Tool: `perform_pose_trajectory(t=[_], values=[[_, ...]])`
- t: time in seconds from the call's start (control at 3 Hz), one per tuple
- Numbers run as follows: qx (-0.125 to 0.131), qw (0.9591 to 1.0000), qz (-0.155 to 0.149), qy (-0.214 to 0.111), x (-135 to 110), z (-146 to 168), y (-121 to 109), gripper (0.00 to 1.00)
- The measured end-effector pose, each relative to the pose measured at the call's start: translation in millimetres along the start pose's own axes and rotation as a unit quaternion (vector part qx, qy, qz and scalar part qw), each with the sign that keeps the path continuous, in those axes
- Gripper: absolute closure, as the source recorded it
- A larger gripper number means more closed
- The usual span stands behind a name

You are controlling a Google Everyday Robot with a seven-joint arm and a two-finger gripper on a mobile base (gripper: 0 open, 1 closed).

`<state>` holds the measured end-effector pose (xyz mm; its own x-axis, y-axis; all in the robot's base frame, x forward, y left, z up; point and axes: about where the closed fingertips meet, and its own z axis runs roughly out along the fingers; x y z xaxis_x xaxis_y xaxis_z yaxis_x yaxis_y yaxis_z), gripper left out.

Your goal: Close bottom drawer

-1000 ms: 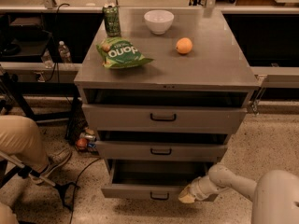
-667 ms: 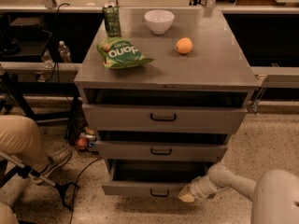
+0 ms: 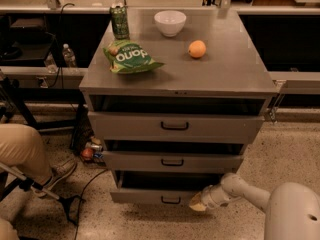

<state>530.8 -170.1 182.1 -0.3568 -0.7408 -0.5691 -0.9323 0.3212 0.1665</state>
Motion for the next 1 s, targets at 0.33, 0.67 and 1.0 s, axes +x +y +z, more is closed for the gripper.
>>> perform_pose_trajectory(t=[0.33,0.67,1.0], values=[[0.0,1.0,0.0,0.0,0,0,0,1.0],[0.01,0.9999,0.002,0.0,7,-2,-3,1.0],[0.03,0.9995,0.008,-0.005,23,-4,-13,1.0]])
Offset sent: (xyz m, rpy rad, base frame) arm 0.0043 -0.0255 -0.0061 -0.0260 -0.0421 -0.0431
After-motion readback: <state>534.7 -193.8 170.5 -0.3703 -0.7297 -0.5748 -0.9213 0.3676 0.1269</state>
